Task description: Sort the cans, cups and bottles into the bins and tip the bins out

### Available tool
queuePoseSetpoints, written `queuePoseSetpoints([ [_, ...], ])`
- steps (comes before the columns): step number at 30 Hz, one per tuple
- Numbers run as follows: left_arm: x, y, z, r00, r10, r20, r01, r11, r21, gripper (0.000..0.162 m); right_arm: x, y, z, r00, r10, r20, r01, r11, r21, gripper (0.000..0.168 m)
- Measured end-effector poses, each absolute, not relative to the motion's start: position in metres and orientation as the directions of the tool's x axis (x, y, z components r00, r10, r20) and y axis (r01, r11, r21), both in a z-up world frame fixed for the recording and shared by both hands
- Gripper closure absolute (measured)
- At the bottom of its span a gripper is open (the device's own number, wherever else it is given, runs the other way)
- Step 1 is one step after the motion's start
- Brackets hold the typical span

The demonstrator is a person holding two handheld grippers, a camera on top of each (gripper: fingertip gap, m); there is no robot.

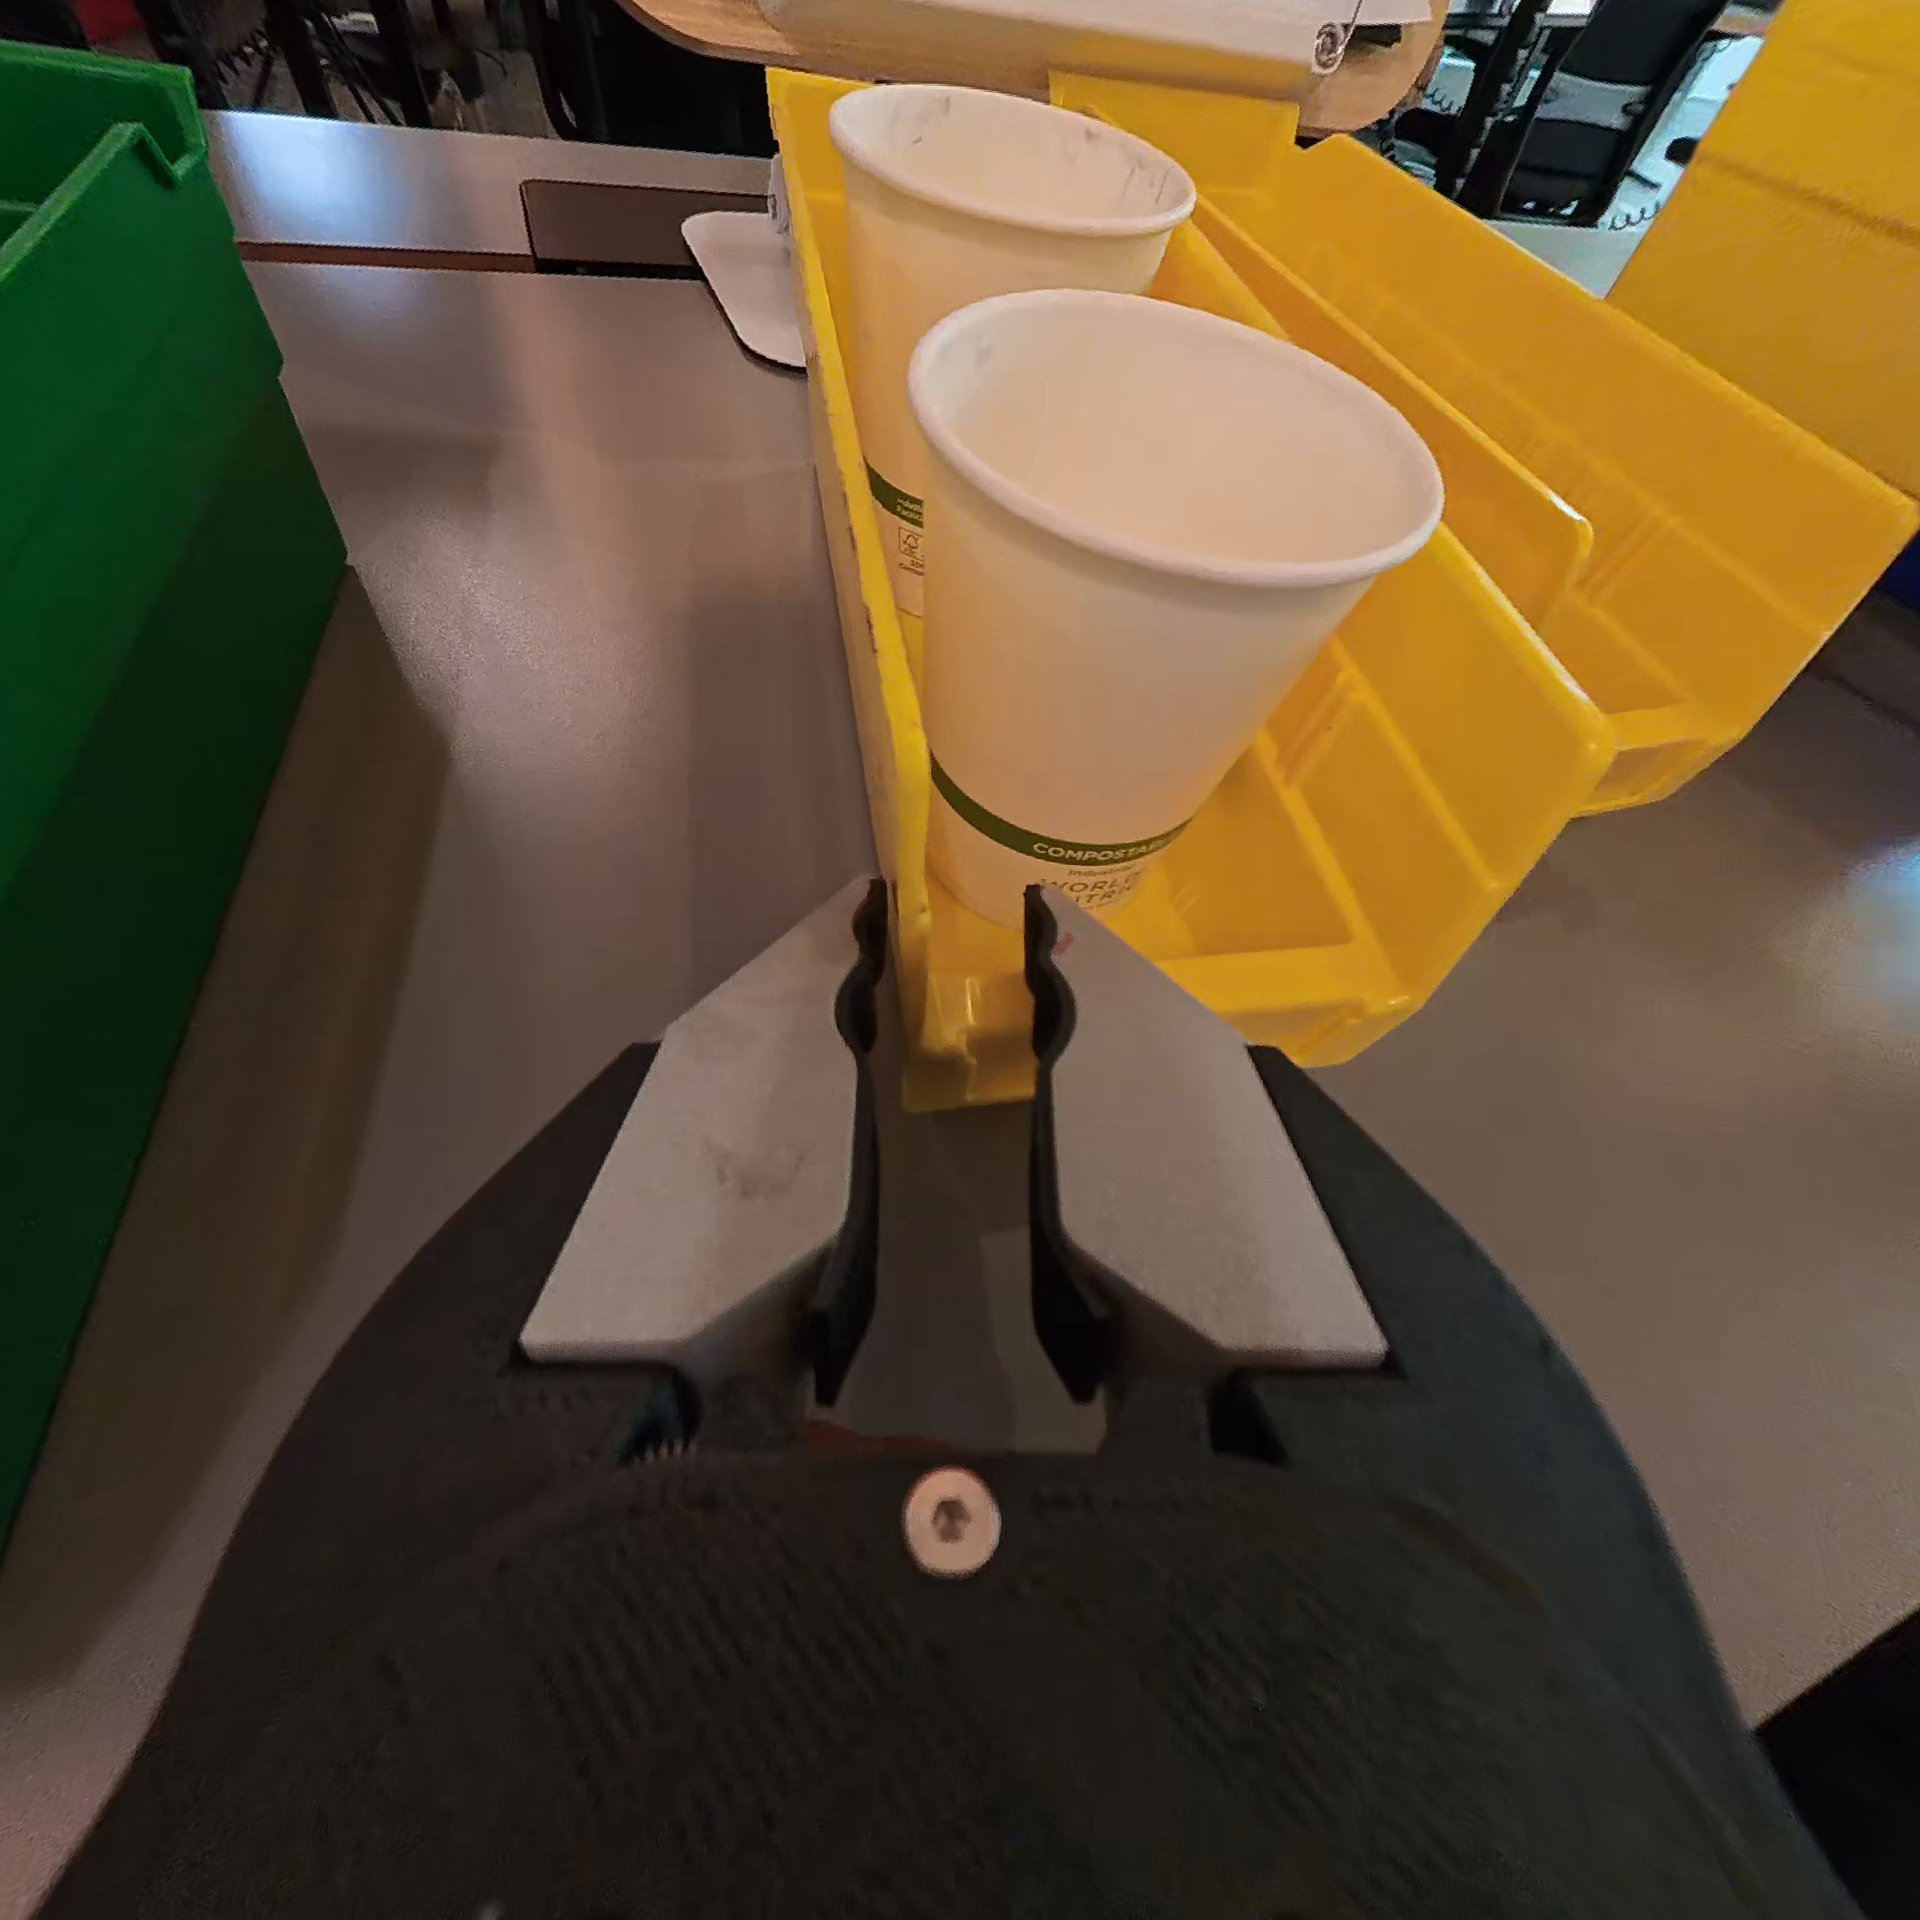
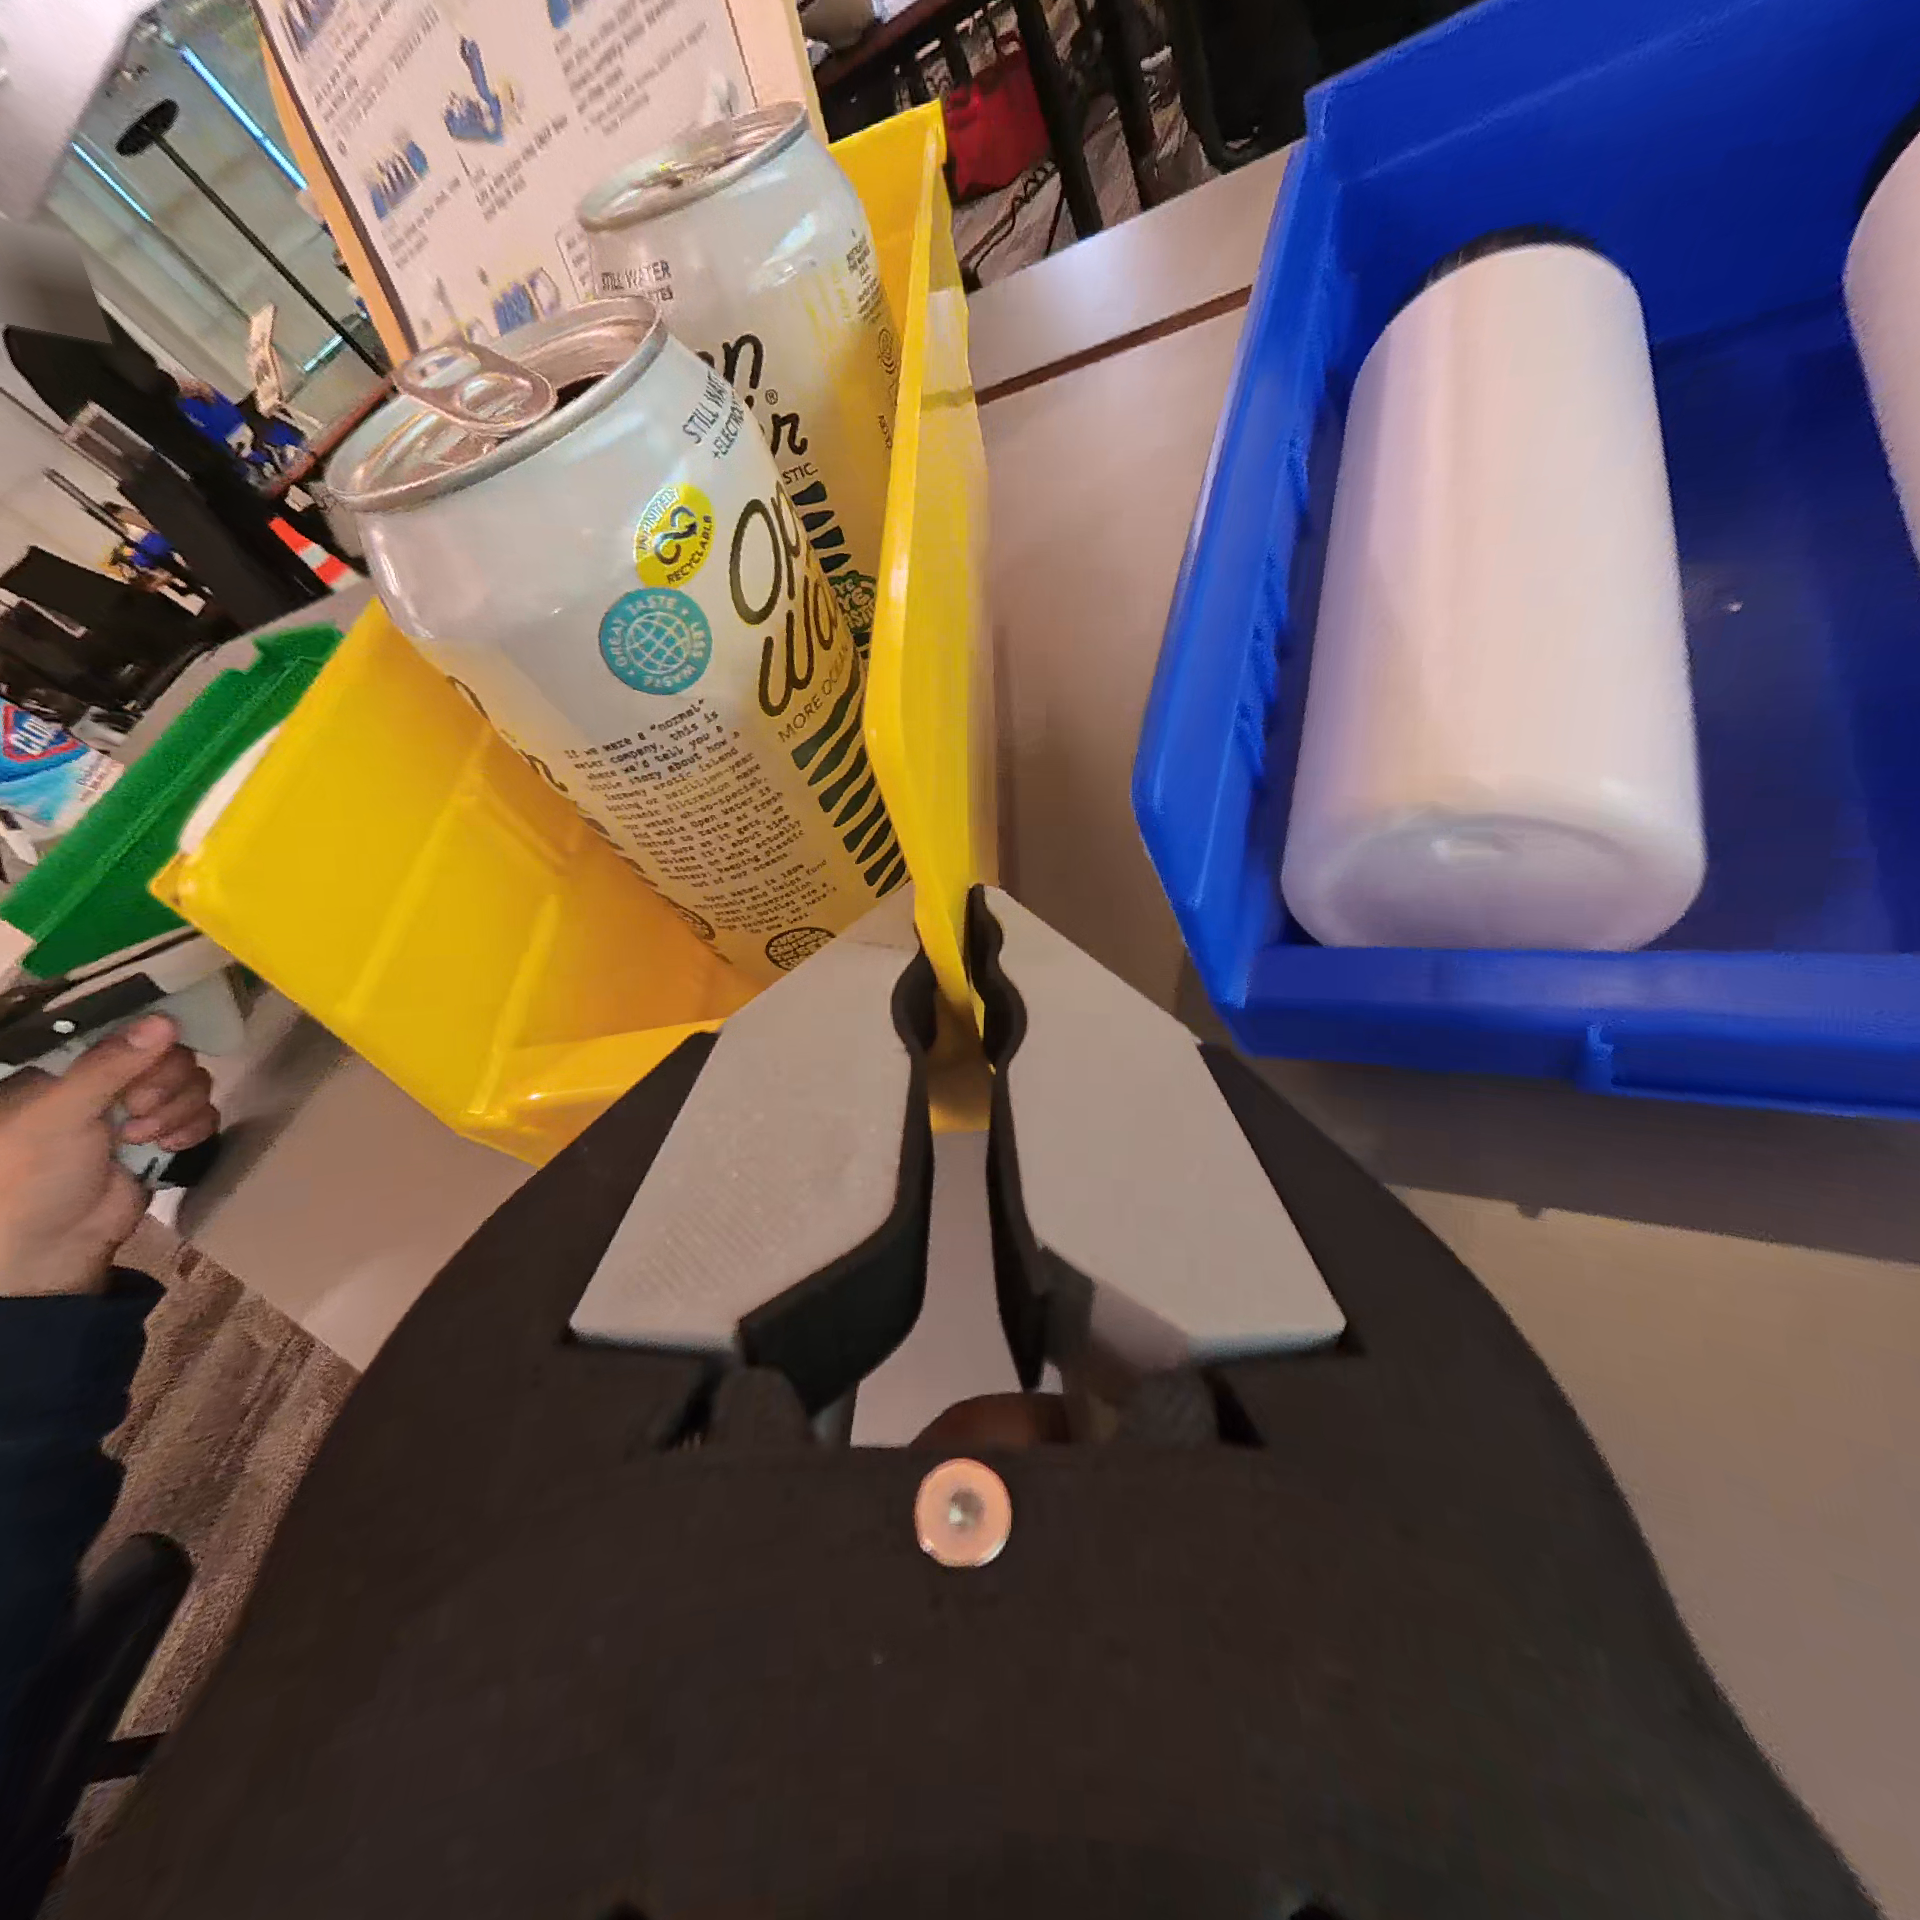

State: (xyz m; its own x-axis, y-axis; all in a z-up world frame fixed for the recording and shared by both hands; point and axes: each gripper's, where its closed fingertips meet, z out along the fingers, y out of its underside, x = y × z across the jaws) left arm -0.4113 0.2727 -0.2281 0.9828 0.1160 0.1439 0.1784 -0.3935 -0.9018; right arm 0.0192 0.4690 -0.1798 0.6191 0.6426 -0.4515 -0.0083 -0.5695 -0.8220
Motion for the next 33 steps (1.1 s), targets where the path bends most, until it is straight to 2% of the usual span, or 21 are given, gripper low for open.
queuePoseSetpoints([
  [8, -0.412, 0.273, -0.227, 0.982, 0.113, 0.154, 0.187, -0.389, -0.902, 0.138, 0.057, 0.487, -0.118, 0.637, 0.631, -0.442, -0.052, -0.537, -0.842, 0.168],
  [14, -0.412, 0.273, -0.227, 0.982, 0.114, 0.151, 0.184, -0.387, -0.904, 0.138, 0.114, 0.522, -0.088, 0.760, 0.560, -0.332, -0.049, -0.459, -0.887, 0.168],
  [20, -0.412, 0.273, -0.227, 0.982, 0.116, 0.146, 0.180, -0.389, -0.903, 0.138, 0.172, 0.568, -0.085, 0.925, 0.380, 0.018, 0.158, -0.341, -0.927, 0.168],
  [25, -0.412, 0.273, -0.227, 0.982, 0.117, 0.148, 0.182, -0.386, -0.904, 0.139, 0.182, 0.591, -0.079, 0.913, 0.283, 0.295, 0.367, -0.252, -0.895, 0.168],
  [33, -0.412, 0.273, -0.227, 0.982, 0.114, 0.153, 0.186, -0.384, -0.905, 0.139, 0.183, 0.609, -0.091, 0.906, 0.260, 0.333, 0.402, -0.284, -0.870, 0.168],
])
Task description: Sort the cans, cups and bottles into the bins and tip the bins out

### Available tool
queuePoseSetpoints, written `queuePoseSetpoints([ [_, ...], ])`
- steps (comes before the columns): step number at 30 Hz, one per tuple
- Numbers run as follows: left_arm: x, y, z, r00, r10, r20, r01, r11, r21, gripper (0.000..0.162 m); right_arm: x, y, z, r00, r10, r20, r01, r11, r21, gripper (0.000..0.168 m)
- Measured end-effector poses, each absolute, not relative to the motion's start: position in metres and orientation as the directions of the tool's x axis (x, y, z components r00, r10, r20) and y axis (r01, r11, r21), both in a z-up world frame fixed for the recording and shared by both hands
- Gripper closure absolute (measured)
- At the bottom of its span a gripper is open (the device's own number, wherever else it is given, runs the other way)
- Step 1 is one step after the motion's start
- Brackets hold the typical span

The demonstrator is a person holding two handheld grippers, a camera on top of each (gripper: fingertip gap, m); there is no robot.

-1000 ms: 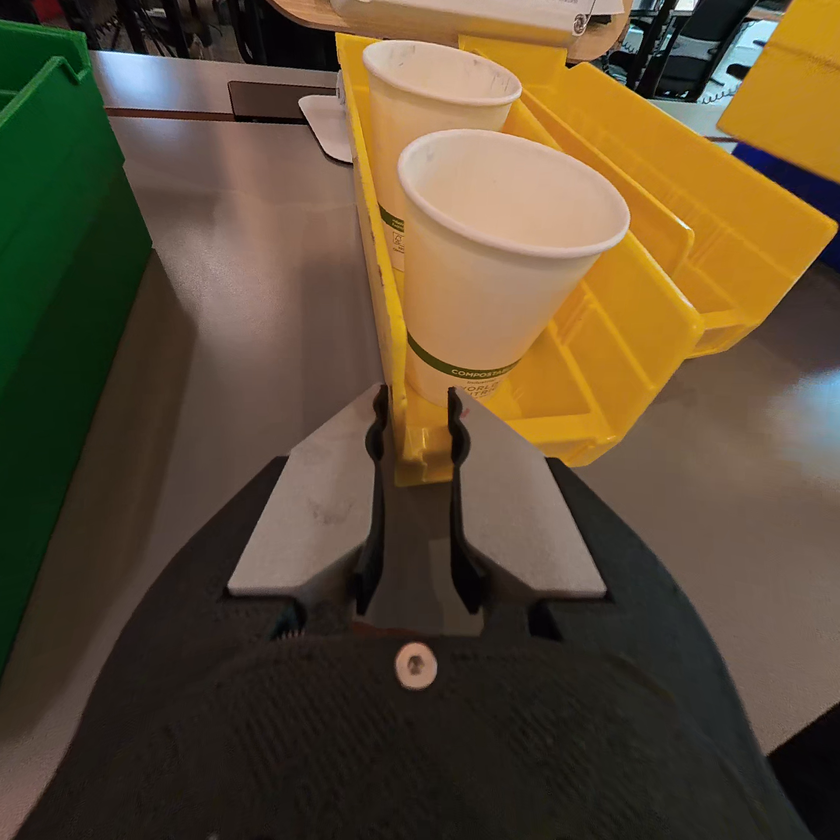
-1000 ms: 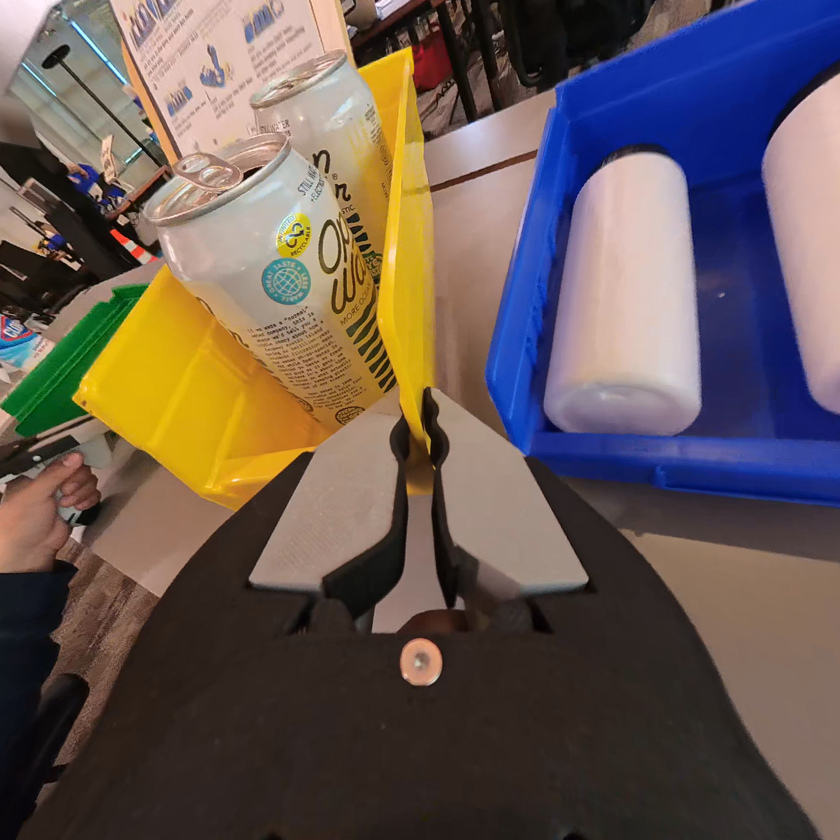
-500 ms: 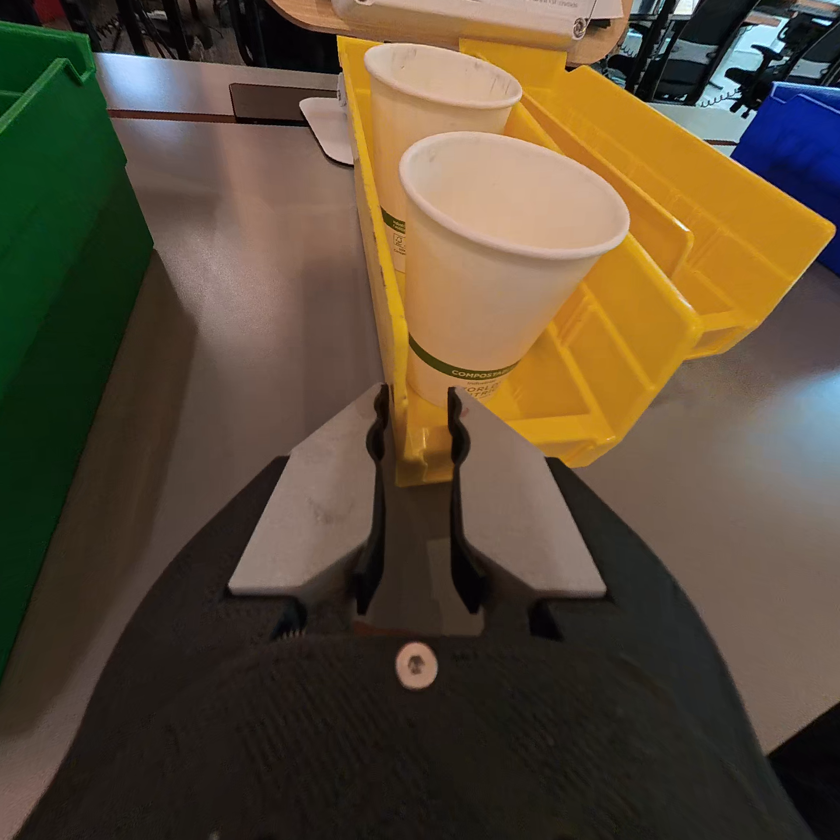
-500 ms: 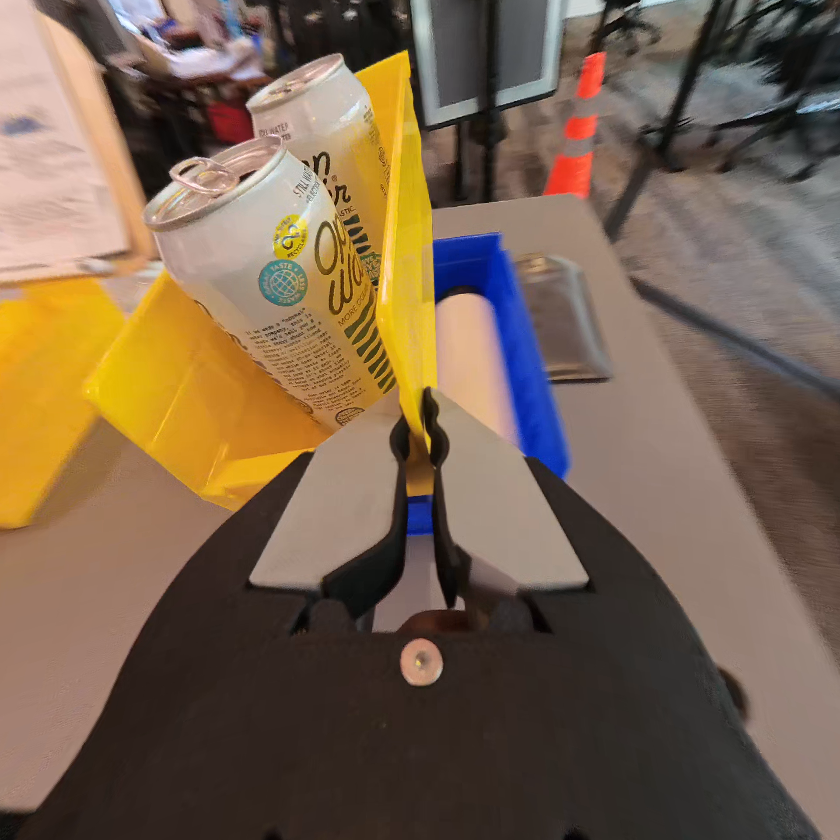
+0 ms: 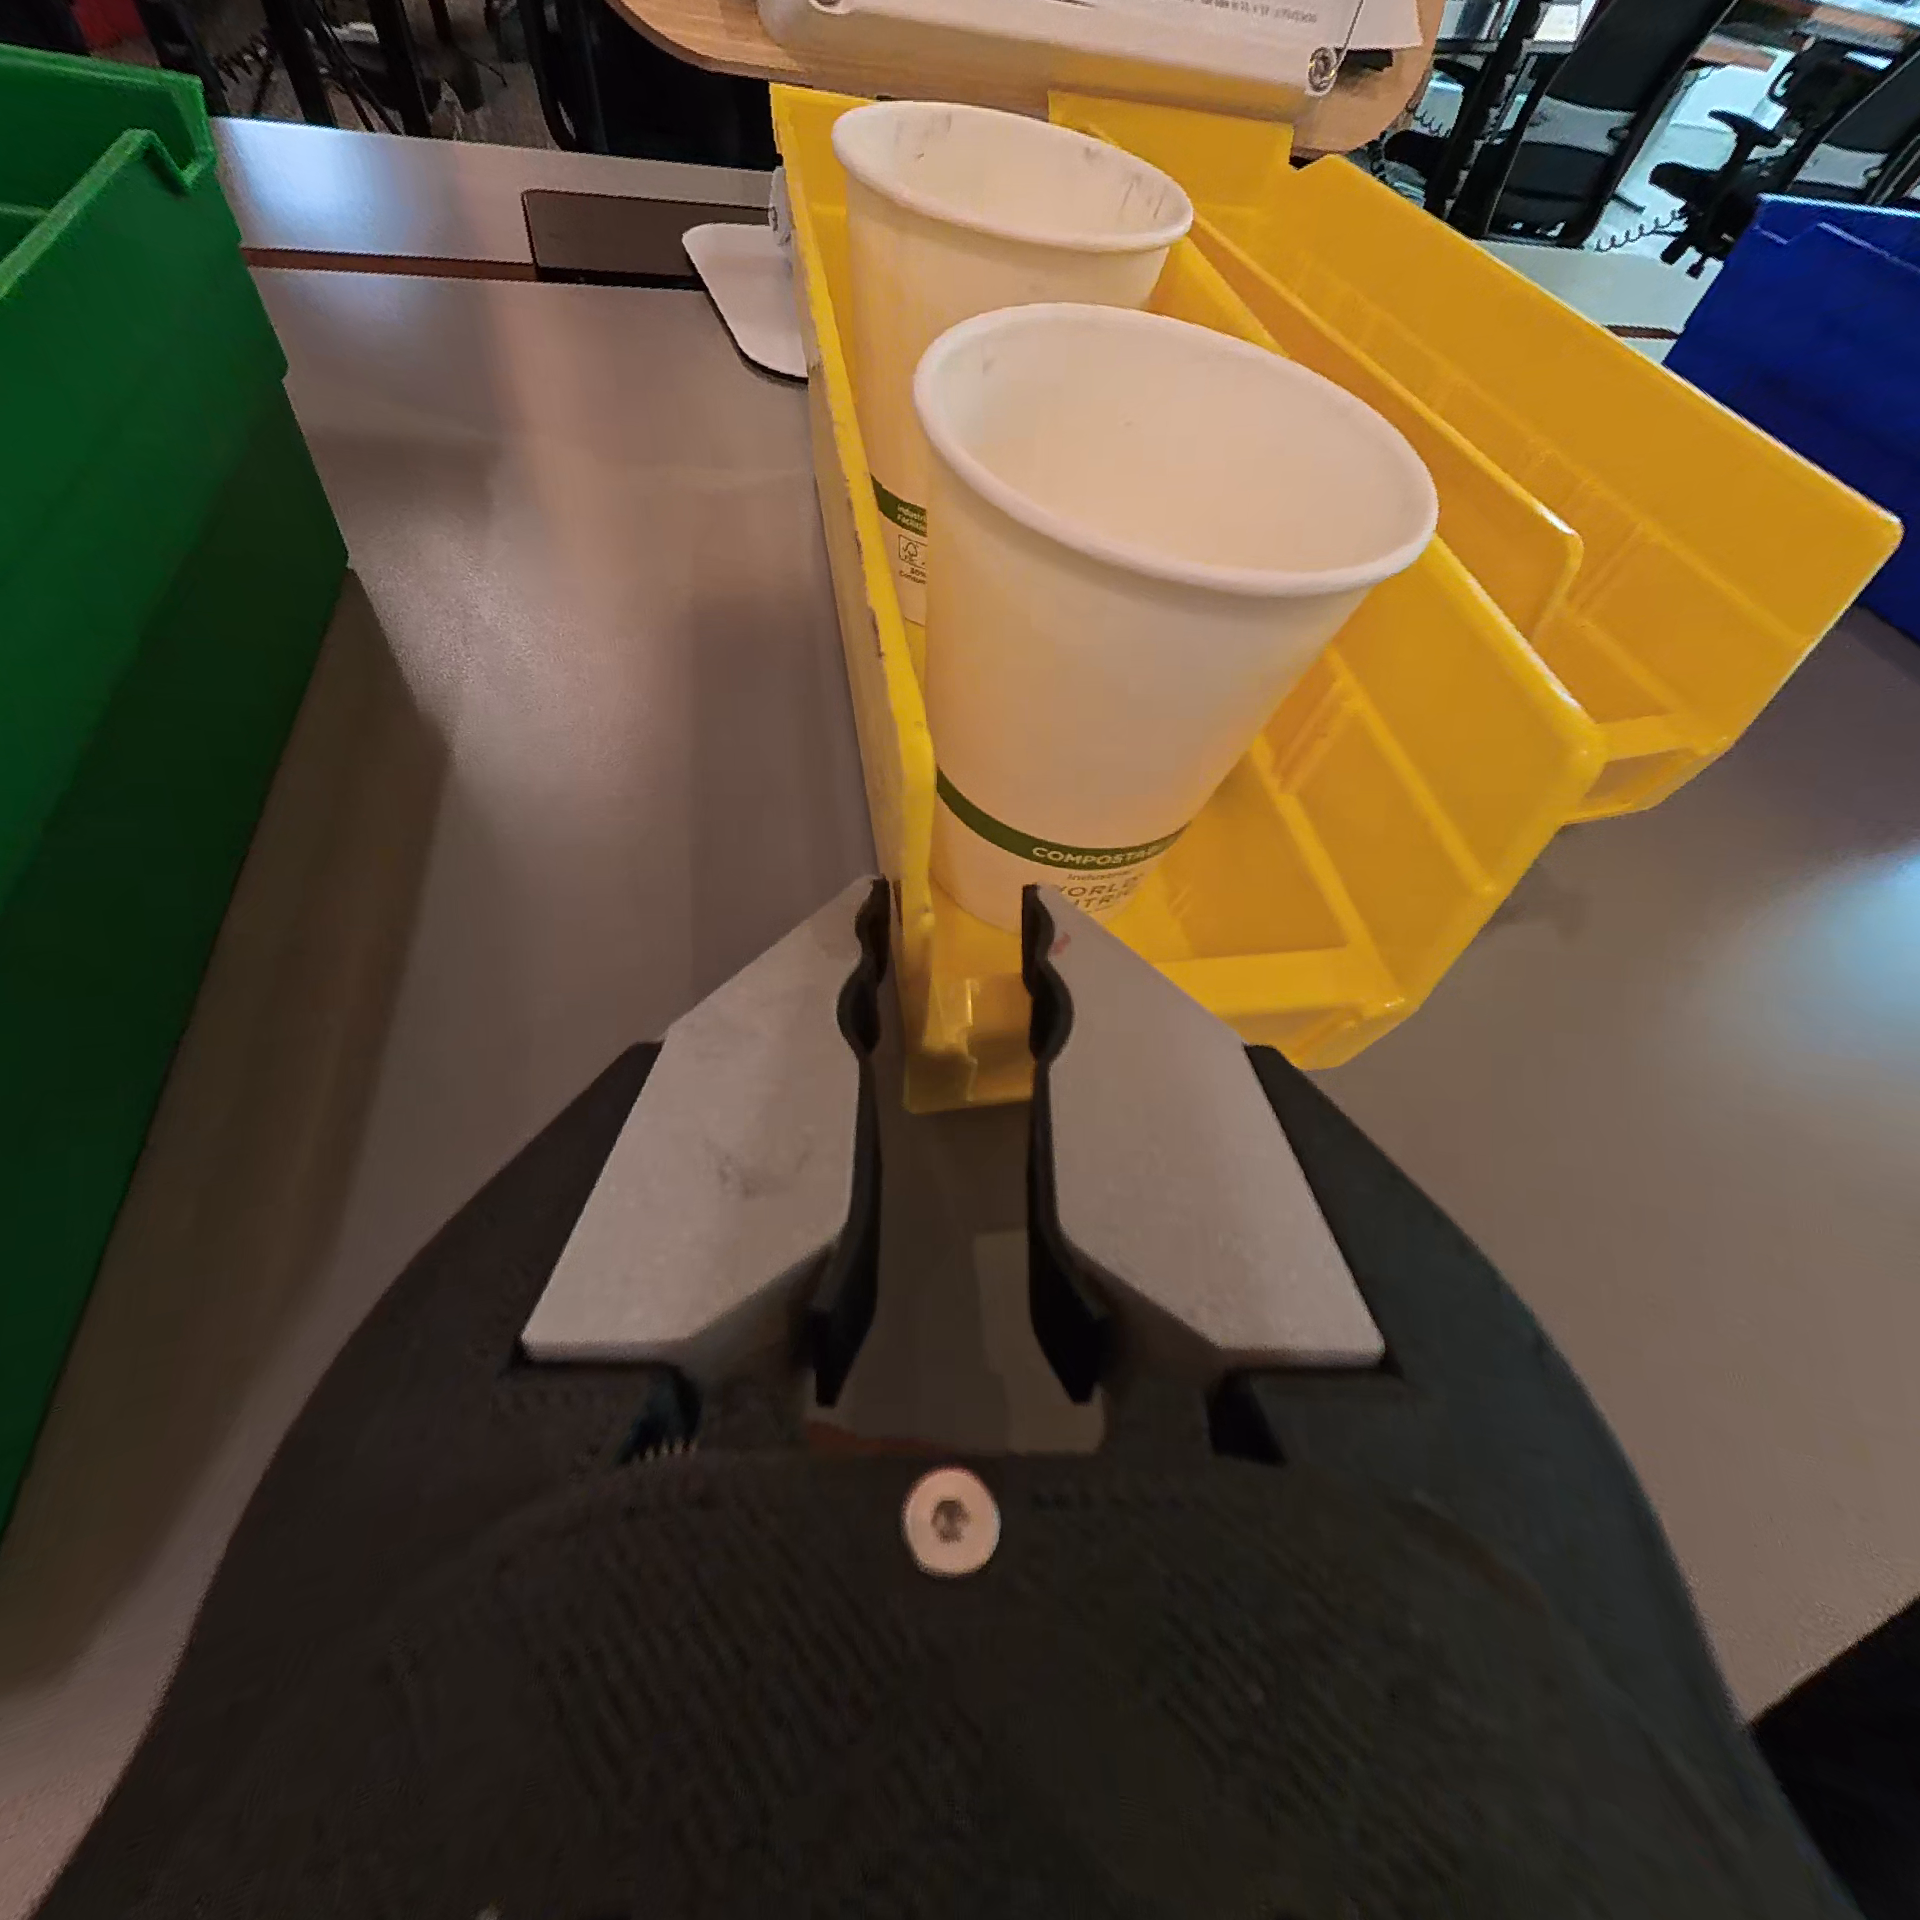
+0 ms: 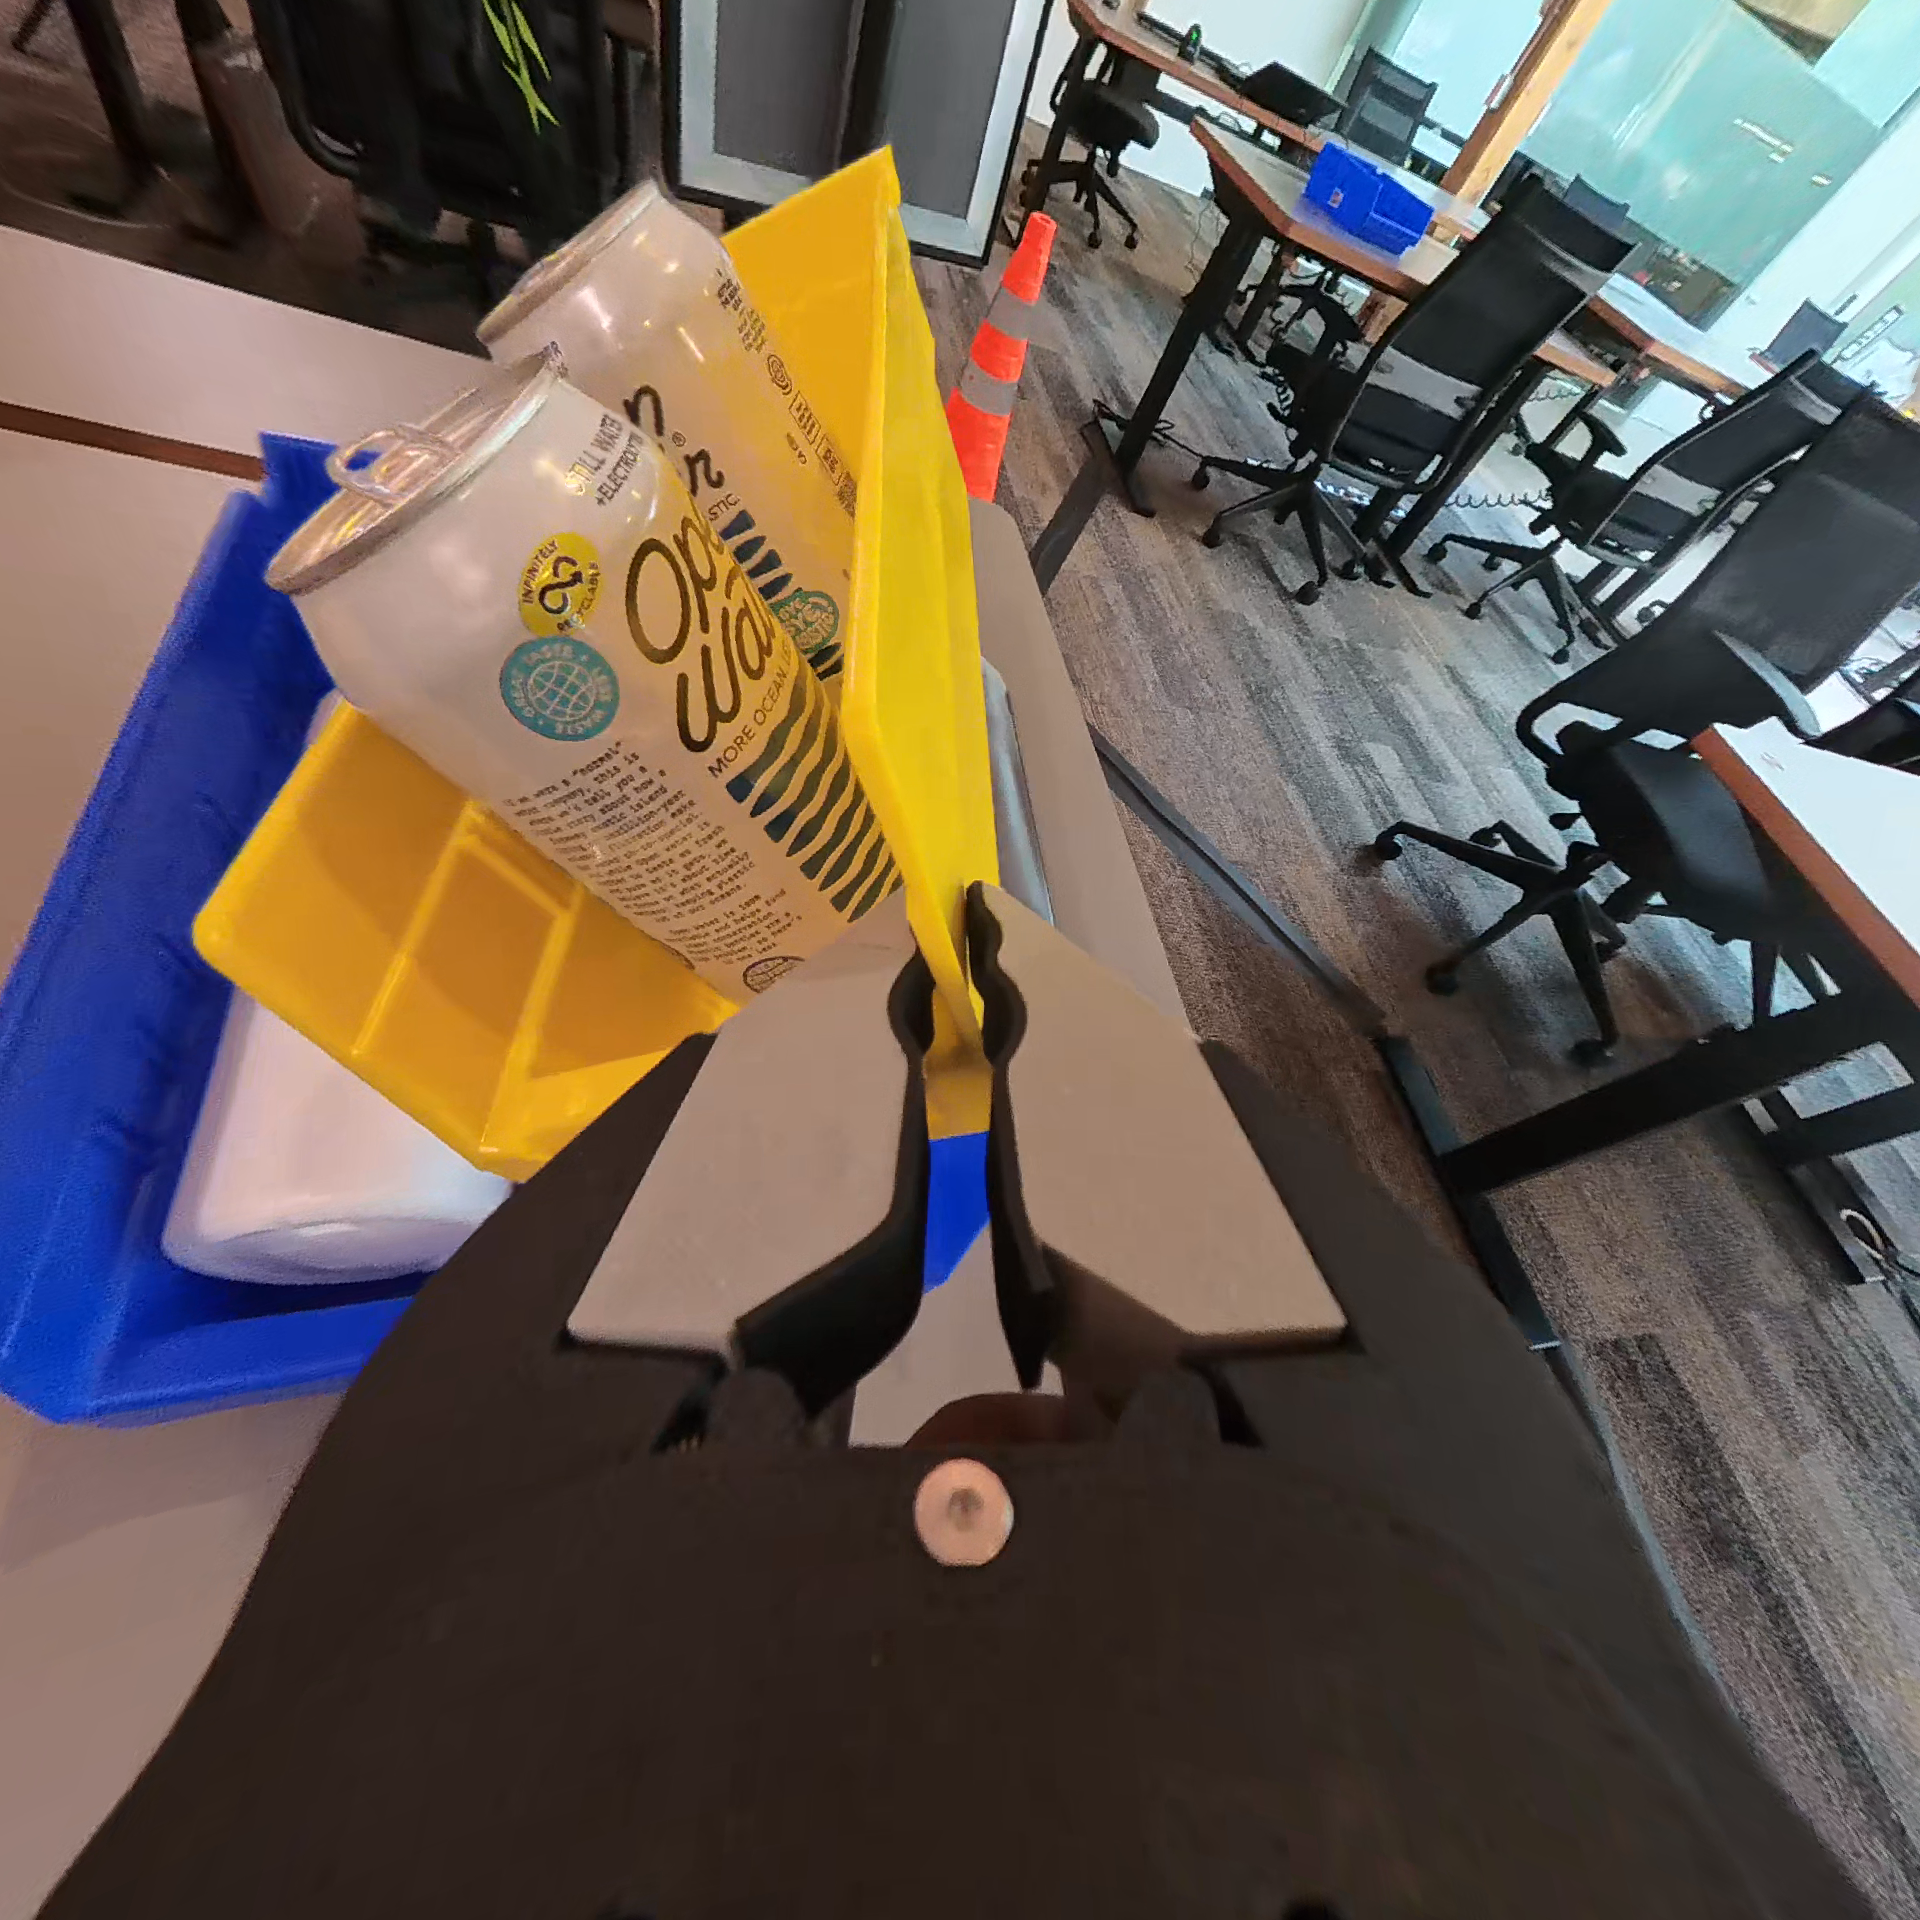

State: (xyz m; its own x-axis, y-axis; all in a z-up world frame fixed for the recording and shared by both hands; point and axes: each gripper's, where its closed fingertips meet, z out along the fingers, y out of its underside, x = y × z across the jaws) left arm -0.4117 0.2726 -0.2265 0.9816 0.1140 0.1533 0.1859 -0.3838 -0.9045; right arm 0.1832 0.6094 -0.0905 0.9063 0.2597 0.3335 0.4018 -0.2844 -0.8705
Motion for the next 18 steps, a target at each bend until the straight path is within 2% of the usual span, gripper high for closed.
queuePoseSetpoints([
  [11, -0.411, 0.272, -0.226, 0.982, 0.112, 0.154, 0.186, -0.381, -0.906, 0.139, 0.205, 0.609, -0.077, 0.866, 0.200, 0.459, 0.498, -0.250, -0.830, 0.168],
  [18, -0.411, 0.273, -0.227, 0.983, 0.114, 0.144, 0.178, -0.386, -0.905, 0.140, 0.214, 0.618, -0.064, 0.635, 0.080, 0.769, 0.765, -0.204, -0.611, 0.168],
])
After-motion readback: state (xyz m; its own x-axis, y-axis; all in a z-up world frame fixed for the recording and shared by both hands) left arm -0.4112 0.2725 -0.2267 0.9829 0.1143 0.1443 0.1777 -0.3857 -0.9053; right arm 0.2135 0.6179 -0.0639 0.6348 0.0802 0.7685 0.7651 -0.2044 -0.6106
